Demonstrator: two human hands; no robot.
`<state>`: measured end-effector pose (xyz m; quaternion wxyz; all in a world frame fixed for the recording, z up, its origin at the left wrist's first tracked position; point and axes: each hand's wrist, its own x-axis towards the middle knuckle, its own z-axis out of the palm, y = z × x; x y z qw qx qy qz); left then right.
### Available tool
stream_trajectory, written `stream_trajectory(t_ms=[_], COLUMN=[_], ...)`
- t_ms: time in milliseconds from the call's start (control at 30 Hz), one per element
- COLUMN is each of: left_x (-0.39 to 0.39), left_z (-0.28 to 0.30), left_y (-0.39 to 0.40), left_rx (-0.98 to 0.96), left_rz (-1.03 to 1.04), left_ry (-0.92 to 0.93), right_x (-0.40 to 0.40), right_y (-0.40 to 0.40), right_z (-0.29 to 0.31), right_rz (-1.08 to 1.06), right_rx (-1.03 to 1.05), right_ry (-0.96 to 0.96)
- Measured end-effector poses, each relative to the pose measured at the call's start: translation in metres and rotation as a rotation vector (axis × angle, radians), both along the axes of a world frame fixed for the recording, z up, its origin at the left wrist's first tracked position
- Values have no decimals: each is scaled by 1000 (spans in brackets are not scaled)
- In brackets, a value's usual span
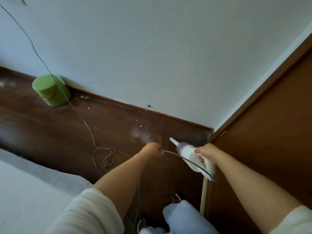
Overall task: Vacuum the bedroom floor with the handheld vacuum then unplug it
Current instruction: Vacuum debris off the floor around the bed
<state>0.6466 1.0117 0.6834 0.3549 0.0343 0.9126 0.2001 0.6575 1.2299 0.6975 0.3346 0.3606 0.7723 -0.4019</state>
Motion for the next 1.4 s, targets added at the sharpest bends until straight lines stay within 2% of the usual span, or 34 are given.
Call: stream_trajectory(t_ms=[200, 500, 667, 867, 1133, 1400], left_x=[0, -27, -33, -28, 4, 38], left_z=[3, 5, 2, -2, -8, -5], left_y=[-9, -22, -6, 2, 18, 2], left_rx=[15, -9, -2, -9, 7, 9], left_rz=[22, 186, 175, 60, -185, -224], left_ry=[13, -15, -25, -10, 4, -15], right_x=[-4, -80, -96, -58, 40, 79], right_y=[-3, -12, 7, 19, 27, 21], right_z=[-18, -32, -30, -26, -26, -21], right_rz=[-41, -41, -19, -89, -308, -363], right_rx=[7, 15, 20, 31, 97, 78], right_ry=[38, 37, 49, 17, 0, 37])
